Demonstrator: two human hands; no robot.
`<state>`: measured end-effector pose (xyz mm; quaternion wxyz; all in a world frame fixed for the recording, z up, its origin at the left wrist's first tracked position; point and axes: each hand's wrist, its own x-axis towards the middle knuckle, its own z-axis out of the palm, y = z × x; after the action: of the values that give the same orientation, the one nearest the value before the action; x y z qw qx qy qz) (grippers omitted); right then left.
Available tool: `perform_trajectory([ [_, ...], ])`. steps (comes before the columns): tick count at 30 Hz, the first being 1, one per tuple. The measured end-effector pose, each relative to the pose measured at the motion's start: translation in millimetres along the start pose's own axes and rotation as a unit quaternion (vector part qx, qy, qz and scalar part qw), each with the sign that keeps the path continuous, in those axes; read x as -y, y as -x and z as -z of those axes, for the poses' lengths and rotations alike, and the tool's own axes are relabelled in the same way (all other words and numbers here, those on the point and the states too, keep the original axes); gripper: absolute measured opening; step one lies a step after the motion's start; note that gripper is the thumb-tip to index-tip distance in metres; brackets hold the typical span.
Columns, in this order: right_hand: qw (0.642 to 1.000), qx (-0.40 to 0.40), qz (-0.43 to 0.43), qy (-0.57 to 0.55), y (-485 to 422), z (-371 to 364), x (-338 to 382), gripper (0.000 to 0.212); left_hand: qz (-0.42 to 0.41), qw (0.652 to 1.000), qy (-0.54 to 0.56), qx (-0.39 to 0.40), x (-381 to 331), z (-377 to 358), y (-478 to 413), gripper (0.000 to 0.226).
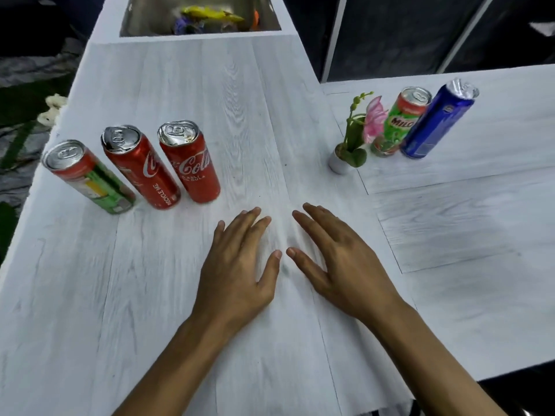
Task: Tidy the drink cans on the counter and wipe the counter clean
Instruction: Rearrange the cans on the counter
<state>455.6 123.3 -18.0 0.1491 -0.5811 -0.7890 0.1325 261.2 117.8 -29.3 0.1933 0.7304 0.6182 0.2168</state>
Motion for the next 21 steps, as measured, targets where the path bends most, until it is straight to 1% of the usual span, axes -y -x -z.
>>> perform_trajectory([
  [9,0.997,-0.046,-0.065,-0.006,30.9,30.4,-74.7,0.064,-0.047,0.998,0.029,0.029,-75.0,-41.9,-33.0,0.058],
  [16,0.991,-0.082,-0.110,-0.003,39.0,58.2,-130.1,0.064,-0.078,0.994,0.065,0.033,-129.4,-76.5,-66.8,0.063],
  [18,0.988,-0.096,-0.119,-0.009,36.3,67.0,-146.1,0.064,-0.076,0.993,0.083,0.027,-144.9,-85.7,-80.1,0.066],
  [21,0.982,-0.115,-0.142,-0.037,26.4,78.4,-167.4,0.068,-0.045,0.991,0.129,0.004,-165.6,-97.1,-101.5,0.074],
])
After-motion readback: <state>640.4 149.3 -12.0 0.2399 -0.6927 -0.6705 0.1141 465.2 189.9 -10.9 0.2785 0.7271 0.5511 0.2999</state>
